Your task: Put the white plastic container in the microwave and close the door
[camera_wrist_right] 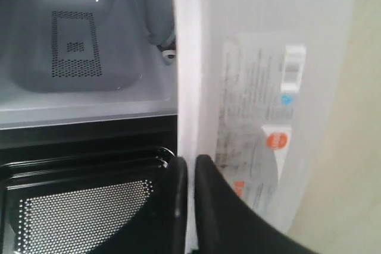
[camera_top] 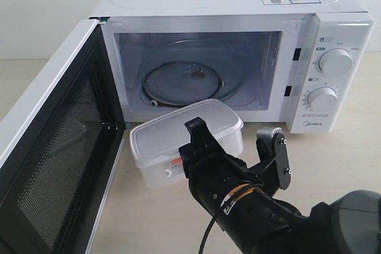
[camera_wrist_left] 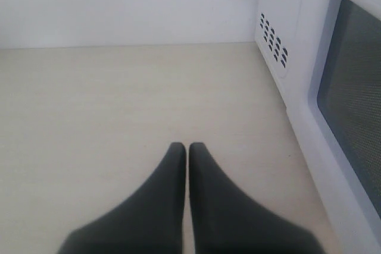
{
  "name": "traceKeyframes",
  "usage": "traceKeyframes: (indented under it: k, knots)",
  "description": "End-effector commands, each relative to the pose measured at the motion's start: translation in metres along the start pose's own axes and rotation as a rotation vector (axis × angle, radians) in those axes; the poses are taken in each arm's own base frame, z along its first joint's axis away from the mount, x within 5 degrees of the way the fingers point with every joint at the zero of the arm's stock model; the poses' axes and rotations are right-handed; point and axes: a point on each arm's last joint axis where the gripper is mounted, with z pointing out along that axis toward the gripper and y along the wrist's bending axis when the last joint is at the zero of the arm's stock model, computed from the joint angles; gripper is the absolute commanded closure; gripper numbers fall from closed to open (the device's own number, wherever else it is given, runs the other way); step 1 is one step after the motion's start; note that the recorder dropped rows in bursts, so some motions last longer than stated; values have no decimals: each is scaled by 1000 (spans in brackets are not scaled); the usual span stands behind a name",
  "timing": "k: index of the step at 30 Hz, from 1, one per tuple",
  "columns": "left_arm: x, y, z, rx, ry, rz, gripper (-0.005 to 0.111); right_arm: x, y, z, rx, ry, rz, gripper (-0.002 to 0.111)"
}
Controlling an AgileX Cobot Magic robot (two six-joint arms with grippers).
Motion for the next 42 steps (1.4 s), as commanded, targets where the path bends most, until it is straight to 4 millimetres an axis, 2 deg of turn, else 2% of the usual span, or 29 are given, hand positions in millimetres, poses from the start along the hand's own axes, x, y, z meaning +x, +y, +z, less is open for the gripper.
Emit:
traceKeyframes:
  k: [1, 11, 20, 23, 27, 31, 34, 36, 42]
  knots:
    - [1, 0, 0, 5, -3, -1, 102, -1, 7, -2, -47, 2, -18, 108]
    - [1, 0, 0, 5, -3, -1, 102, 0, 8, -2, -51, 15, -30, 108]
    - [1, 0, 0, 5, -3, -1, 102, 21, 6, -4, -49, 242, -172, 108]
    - [1, 0, 0, 5, -3, -1, 102, 21, -3, -5, 39, 258, -236, 108]
    - [1, 0, 0, 5, -3, -1, 102, 20, 1, -6, 17, 249, -315, 108]
    - [1, 0, 0, 5, -3, -1, 102, -1, 10, -17, 8, 174, -300, 108]
    - [1, 0, 0, 5, -3, -1, 102, -28, 8, -34, 36, 97, -250, 108]
    - [1, 0, 0, 5, -3, -1, 102, -41, 3, -45, 62, 107, -266, 108]
    - [1, 0, 0, 5, -3, -1, 102, -50, -6, -49, 165, 152, -271, 108]
